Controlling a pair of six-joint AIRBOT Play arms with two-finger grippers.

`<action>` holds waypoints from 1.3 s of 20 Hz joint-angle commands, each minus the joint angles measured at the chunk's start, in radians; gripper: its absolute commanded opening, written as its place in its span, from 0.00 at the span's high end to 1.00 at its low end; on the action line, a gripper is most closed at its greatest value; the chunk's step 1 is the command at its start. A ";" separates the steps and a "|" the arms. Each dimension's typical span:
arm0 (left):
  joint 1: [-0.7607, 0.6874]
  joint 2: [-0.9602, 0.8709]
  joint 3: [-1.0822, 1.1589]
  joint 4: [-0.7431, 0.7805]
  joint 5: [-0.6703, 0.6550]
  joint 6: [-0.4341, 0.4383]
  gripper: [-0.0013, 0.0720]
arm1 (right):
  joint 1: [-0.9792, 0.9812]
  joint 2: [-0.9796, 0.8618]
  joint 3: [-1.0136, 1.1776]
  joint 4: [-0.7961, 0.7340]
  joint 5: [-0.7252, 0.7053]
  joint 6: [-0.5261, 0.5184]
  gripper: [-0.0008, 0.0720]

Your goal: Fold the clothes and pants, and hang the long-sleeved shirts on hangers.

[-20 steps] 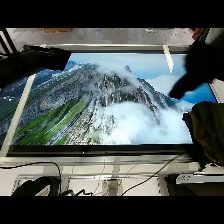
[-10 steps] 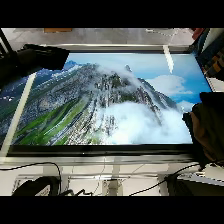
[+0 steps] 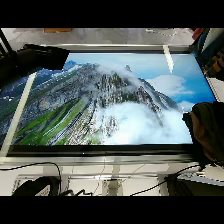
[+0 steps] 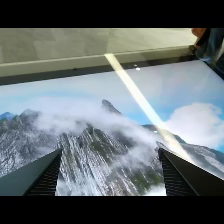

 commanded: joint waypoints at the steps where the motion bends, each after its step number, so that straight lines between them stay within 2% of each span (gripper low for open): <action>1: 0.000 0.000 0.000 0.000 0.000 0.000 0.03 | -0.001 0.000 -0.001 -0.027 0.023 0.019 0.09; 2: 0.000 0.000 0.000 0.000 0.000 0.000 0.03 | -0.001 0.000 -0.001 -0.027 0.028 0.018 0.18; 6: 0.000 0.000 0.000 0.000 0.000 0.000 0.03 | -0.001 0.000 -0.001 0.014 0.021 -0.002 0.97; 8: 0.000 0.000 0.000 0.000 0.000 0.000 0.03 | 0.026 0.000 -0.001 0.047 0.000 -0.066 0.96; 12: 0.000 0.000 0.000 0.000 0.000 0.000 0.03 | 0.215 0.000 -0.001 0.084 -0.058 -0.077 0.96; 15: 0.000 0.000 0.000 0.000 0.000 0.000 0.03 | 0.494 0.000 -0.018 0.085 -0.126 -0.124 0.97; 18: 0.000 0.000 0.000 0.000 0.000 0.000 0.03 | 0.819 0.003 -0.019 0.101 -0.235 -0.237 0.96; 21: 0.000 0.000 0.000 0.000 0.000 0.000 0.03 | 1.115 0.004 -0.019 0.118 -0.319 -0.298 0.96; 24: 0.000 0.000 0.000 0.000 0.000 0.000 0.03 | 1.361 0.004 -0.019 0.097 -0.337 -0.383 0.96; 26: 0.000 0.000 0.000 0.000 0.000 0.000 0.03 | 1.466 0.004 -0.019 0.072 -0.330 -0.386 0.96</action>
